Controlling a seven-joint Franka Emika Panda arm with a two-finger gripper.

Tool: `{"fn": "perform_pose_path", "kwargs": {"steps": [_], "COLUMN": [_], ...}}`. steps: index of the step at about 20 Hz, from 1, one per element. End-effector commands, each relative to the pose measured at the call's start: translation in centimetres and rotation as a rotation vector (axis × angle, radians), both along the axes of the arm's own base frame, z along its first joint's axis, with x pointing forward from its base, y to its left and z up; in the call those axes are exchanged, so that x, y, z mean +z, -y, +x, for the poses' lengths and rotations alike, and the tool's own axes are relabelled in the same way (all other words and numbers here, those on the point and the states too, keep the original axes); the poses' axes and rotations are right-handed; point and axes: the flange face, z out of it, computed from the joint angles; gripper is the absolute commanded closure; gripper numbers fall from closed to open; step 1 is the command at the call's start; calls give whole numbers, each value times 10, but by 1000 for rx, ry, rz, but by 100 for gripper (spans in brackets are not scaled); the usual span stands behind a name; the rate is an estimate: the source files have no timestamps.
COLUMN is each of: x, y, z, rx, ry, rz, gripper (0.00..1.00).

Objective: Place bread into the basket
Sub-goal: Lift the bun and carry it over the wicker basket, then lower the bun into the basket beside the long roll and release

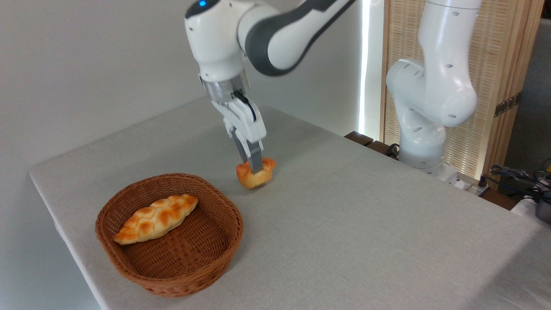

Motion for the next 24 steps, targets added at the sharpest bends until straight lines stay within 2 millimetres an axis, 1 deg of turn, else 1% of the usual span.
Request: {"fn": "perform_pose_path", "kwargs": {"steps": [1,3,4,5,6,7,8,9,11,12,13,14,15,16,17,18,19,20,24], "x": [46,73,86,101,110,116,116,112,108,104,97,84,71,59,53,52,52,52,46], "y": [-21,-23,-36,-45,-50,-60,-74,-82,-90,-98,-101,-100,-98,-97,-95,-95,-95,-95,-95], "z": [20,35,49,61,70,80,92,101,120,129,137,145,153,159,165,169,171,171,171], "rx": [-32,-36,-2,17,24,46,72,79,97,113,118,118,119,126,125,129,124,121,121], "ry": [-24,8,34,65,87,108,118,117,155,177,196,204,209,209,226,252,266,268,258], "rz": [-9,-21,-31,-40,-45,-48,-45,-41,-35,-24,-11,1,13,21,22,18,18,18,21], "gripper": [82,82,82,81,81,80,79,78,77,73,70,67,62,47,45,34,8,0,0]}}
